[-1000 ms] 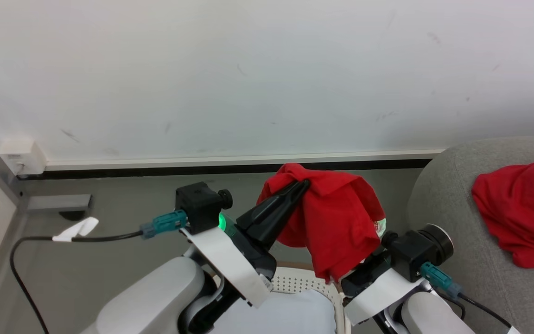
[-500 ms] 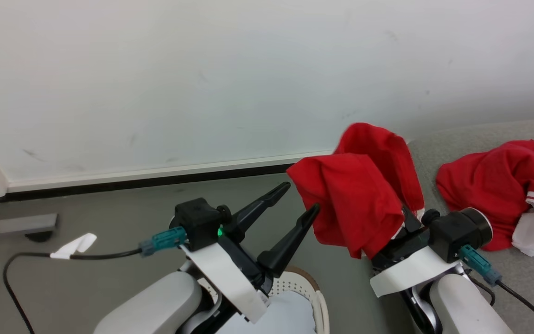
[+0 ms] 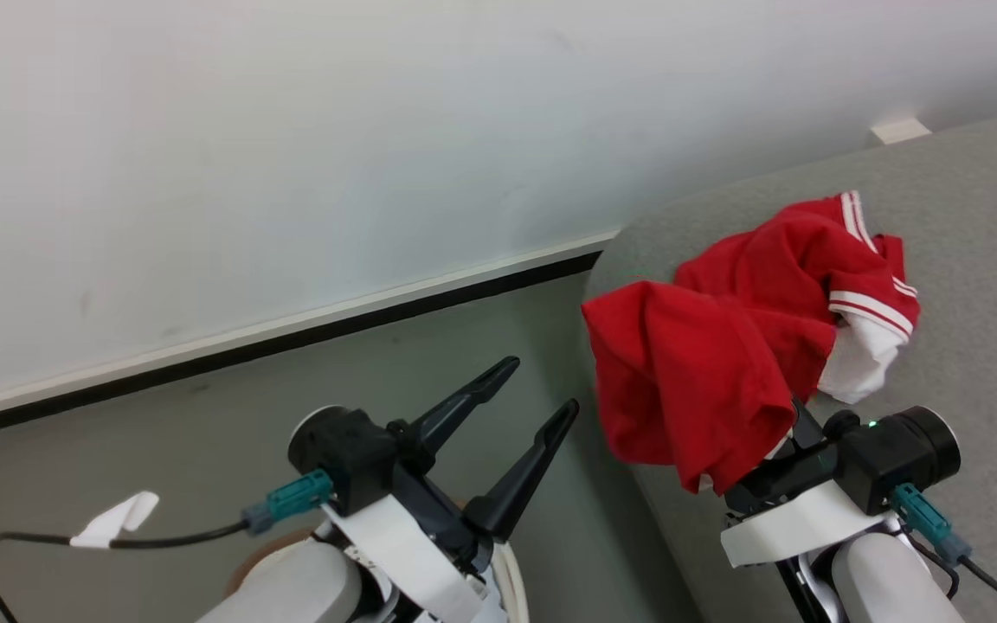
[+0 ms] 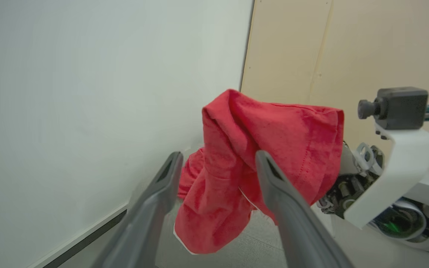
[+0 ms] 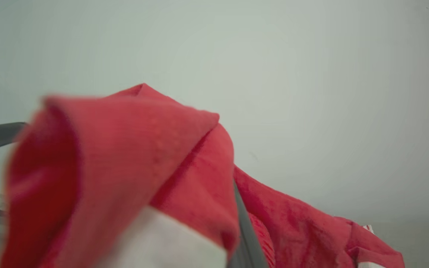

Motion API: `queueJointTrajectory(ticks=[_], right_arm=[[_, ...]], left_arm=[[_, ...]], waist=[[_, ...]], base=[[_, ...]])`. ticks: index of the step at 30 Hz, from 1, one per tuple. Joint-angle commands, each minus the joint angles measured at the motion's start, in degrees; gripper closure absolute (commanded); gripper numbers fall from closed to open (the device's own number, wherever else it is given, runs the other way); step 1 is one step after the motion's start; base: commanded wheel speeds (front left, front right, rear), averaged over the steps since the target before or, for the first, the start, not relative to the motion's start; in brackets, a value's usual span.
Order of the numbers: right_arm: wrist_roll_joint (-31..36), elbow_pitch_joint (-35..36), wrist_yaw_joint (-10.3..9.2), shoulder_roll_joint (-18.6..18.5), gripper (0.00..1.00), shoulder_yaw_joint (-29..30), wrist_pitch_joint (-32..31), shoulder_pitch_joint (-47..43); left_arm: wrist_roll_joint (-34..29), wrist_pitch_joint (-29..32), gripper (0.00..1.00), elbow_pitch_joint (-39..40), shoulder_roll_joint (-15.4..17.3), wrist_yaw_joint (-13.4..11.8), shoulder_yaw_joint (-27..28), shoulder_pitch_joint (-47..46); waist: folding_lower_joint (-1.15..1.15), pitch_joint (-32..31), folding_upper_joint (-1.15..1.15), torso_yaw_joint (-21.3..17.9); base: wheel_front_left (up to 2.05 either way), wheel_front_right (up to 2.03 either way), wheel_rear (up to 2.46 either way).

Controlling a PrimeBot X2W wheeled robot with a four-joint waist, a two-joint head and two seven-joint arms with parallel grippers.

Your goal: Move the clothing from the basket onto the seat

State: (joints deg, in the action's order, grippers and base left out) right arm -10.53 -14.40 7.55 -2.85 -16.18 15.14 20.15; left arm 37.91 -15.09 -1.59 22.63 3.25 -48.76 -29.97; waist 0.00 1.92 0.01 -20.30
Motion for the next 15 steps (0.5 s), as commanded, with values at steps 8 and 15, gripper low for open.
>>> queueJointTrajectory(ticks=[8,15], right_arm=[[1.07,4.21,-0.14,-0.06,1.00,2.91,-0.01,-4.12],[0.42,8.92,-0.14,-0.06,1.00,6.25,-0.01,-7.46]], left_arm=[[-7.13,-0.02,0.00,1.09,-0.05,0.13,3.04,3.84],[-10.27,-0.03,0.00,0.54,-0.66,0.93,4.40,4.52]], waist=[[0.00,2.44,-0.01,-9.28],[0.00,4.59,-0.01,-10.69]], base=[[0.00,0.00,0.00],[0.00,0.00,0.00]])
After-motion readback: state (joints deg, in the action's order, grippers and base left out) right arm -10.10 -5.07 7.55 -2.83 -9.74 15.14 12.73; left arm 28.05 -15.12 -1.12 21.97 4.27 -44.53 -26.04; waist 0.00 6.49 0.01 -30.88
